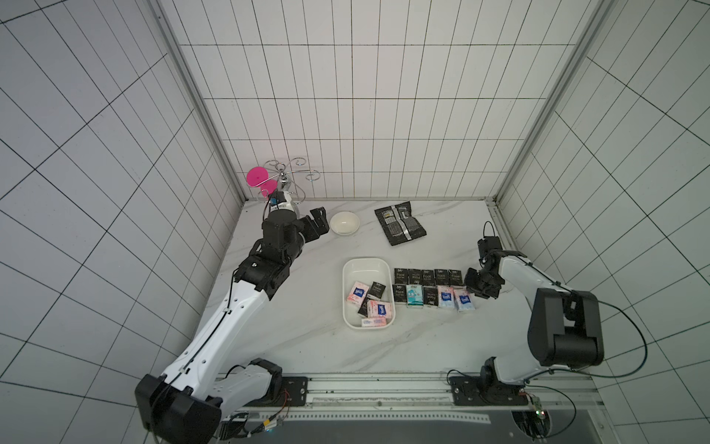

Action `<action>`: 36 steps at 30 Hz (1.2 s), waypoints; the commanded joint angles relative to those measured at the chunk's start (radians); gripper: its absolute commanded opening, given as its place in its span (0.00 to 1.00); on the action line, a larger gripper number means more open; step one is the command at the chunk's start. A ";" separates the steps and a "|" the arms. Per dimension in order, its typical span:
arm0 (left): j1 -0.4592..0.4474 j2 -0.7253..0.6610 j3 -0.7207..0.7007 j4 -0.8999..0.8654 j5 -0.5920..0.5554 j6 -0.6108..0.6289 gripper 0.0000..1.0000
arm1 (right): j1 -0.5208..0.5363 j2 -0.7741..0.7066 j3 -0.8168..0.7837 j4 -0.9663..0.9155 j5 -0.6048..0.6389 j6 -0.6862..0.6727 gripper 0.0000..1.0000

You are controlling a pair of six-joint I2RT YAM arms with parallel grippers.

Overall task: Take the pocket tissues out of the storage box
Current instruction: Place the pocket tissues at the center of the board.

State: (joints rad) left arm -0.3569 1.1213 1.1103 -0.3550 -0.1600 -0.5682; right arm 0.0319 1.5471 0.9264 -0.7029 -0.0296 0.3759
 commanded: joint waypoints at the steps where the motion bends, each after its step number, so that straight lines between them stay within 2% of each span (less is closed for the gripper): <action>1: 0.004 -0.003 0.002 0.016 0.001 0.002 0.99 | -0.008 -0.002 -0.034 0.014 -0.029 0.020 0.25; 12: 0.004 -0.010 0.008 0.011 -0.001 0.004 0.99 | -0.011 -0.118 0.001 -0.064 0.030 0.018 0.27; 20: 0.004 -0.020 0.008 0.004 -0.004 0.008 0.99 | -0.015 -0.152 -0.075 -0.036 -0.098 0.048 0.30; 27: 0.004 -0.031 0.011 -0.003 -0.009 0.009 0.99 | -0.013 -0.161 -0.105 -0.036 -0.104 0.064 0.34; 36: 0.004 -0.030 0.005 -0.004 -0.007 0.007 0.99 | -0.010 -0.153 -0.159 0.020 -0.126 0.078 0.34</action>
State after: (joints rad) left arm -0.3569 1.1004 1.1103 -0.3576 -0.1608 -0.5678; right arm 0.0261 1.4067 0.7994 -0.6979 -0.1421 0.4381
